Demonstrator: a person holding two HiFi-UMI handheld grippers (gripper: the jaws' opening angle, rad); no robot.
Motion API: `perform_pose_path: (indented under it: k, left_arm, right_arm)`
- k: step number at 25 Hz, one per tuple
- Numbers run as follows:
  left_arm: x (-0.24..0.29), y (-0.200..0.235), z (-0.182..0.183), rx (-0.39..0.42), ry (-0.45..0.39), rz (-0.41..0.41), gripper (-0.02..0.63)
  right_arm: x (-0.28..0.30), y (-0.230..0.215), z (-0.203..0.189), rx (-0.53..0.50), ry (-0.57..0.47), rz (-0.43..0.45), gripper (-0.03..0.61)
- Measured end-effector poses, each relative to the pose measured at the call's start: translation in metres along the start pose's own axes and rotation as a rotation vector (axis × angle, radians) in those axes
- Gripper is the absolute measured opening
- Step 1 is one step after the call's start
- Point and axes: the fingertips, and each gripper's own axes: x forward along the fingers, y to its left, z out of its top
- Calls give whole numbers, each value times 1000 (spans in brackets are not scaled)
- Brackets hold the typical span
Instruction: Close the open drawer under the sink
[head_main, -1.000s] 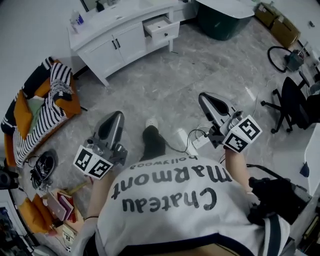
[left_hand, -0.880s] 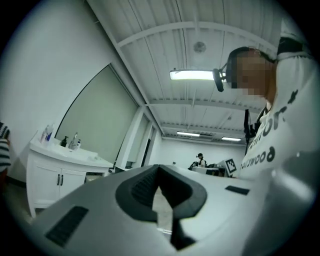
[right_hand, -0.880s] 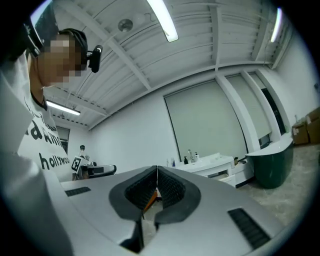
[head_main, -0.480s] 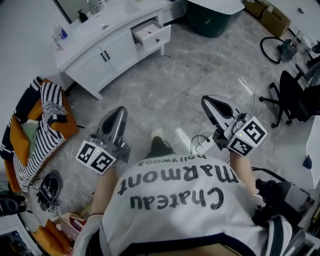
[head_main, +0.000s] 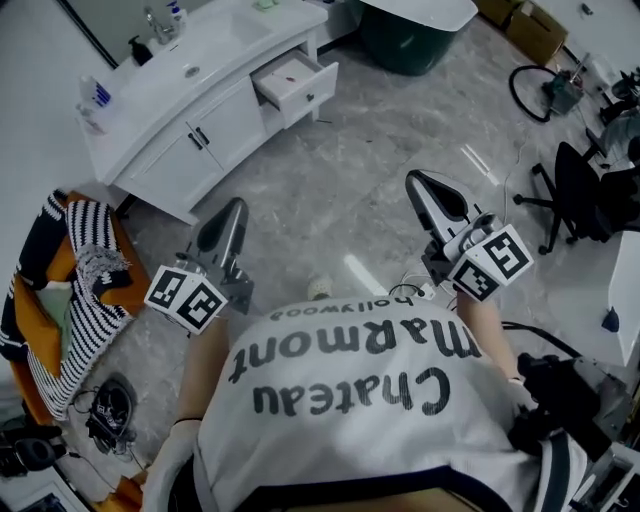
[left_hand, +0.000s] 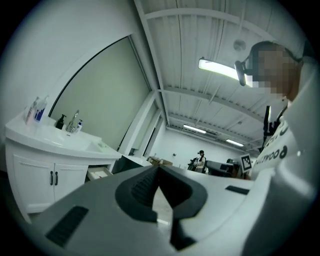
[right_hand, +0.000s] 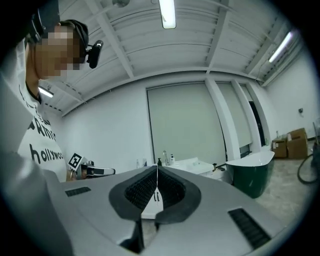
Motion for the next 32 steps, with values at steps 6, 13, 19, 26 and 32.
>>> perform_pose_path:
  k: [6, 13, 19, 26, 32]
  left_arm:
    - [15, 40, 10, 29, 37, 6, 8]
    - [22, 61, 8, 26, 66, -23, 8]
    - [32, 77, 5, 117, 100, -5, 8]
    - [37, 86, 1, 91, 120, -10, 8]
    - [37, 95, -3, 87, 128, 3, 8]
  right_arm:
    - [56, -10, -3, 4, 31, -2, 11]
    - [85, -23, -18, 37, 69, -25, 12]
    - [101, -27, -27, 70, 70, -25, 11]
    - [109, -33, -36, 180, 58, -18, 11]
    - [127, -34, -45, 92, 135, -3, 11]
